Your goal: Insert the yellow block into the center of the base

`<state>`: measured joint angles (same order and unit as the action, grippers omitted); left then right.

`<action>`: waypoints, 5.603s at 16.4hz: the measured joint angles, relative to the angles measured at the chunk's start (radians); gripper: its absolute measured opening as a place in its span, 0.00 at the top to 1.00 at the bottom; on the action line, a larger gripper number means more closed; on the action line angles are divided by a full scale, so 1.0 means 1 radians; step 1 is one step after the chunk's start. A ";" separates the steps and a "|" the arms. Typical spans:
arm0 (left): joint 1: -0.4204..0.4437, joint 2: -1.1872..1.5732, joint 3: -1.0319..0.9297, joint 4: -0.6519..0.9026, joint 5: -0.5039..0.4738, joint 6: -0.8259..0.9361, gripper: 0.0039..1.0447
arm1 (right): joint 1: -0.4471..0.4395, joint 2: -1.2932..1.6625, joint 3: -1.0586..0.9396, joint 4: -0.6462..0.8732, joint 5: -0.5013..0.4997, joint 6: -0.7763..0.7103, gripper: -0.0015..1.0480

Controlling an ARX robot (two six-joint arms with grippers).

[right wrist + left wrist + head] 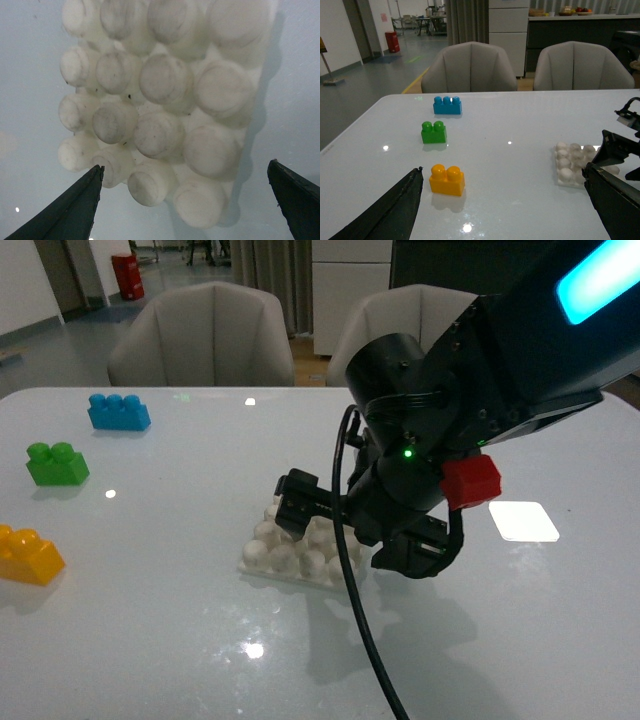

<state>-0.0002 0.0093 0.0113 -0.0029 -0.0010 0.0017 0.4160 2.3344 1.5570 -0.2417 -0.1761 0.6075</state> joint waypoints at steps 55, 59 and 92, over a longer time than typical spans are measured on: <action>0.000 0.000 0.000 0.000 0.000 0.000 0.06 | -0.416 -2.330 -1.546 0.238 0.176 -0.602 0.05; 0.000 0.000 0.000 0.000 0.000 0.000 0.06 | -0.416 -2.330 -1.546 0.238 0.176 -0.602 0.06; 0.318 2.082 0.742 0.811 0.383 0.135 0.06 | -0.416 -2.330 -1.546 0.238 0.176 -0.602 0.06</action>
<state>0.3180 2.0914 0.7528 0.8078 0.3820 0.1364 -0.0002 0.0048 0.0109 -0.0032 0.0002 0.0055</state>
